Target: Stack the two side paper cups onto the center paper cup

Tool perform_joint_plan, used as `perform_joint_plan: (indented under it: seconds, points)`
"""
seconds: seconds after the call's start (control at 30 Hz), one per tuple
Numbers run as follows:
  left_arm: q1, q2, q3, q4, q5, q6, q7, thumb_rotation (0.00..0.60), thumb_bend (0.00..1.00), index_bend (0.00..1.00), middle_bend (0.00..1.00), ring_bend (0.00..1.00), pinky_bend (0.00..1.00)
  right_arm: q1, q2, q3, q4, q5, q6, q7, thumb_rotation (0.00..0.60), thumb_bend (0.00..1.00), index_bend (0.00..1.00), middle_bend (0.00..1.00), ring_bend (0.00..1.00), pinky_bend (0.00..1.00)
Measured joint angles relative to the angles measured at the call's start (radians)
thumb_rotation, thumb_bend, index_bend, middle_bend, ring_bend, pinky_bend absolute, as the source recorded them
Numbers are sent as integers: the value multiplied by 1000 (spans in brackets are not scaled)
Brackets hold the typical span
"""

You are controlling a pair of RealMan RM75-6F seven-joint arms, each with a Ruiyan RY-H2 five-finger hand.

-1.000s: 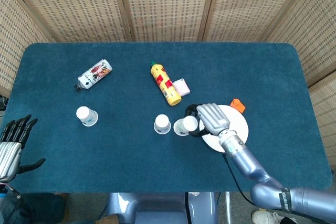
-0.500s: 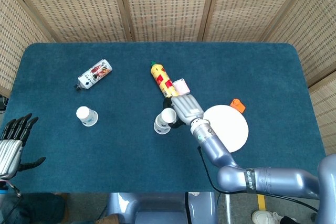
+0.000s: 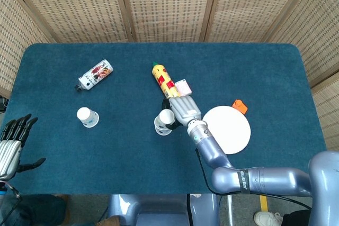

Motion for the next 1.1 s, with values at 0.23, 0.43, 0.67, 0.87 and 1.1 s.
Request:
perform_joint_plan:
  seconds: [0.23, 0.43, 0.67, 0.87, 1.1]
  points:
    - [-2, 1, 2, 1, 0, -4, 1, 600, 0, 0, 0, 0, 0, 8, 6, -8, 0, 17, -44, 17, 600, 0, 21, 31, 86, 72]
    - [-2, 2, 1, 0, -3, -2, -3, 600, 0, 0, 0, 0, 0, 2, 30, -14, -21, -13, -40, 36, 600, 0, 14, 5, 56, 48]
    - [1, 2, 1, 3, 2, 7, -7, 600, 0, 0, 0, 0, 0, -22, 74, -49, -47, -82, -18, 28, 600, 0, 45, 19, 50, 0]
    - [2, -16, -3, 17, 10, 22, 8, 600, 0, 0, 0, 0, 0, -87, 116, -140, -41, -314, 34, 22, 600, 0, 63, 24, 17, 0]
    - [-12, -53, -12, 61, 10, 15, 56, 600, 0, 0, 0, 0, 0, -273, 162, -313, 79, -795, 189, 207, 600, 0, 52, 6, 0, 0]
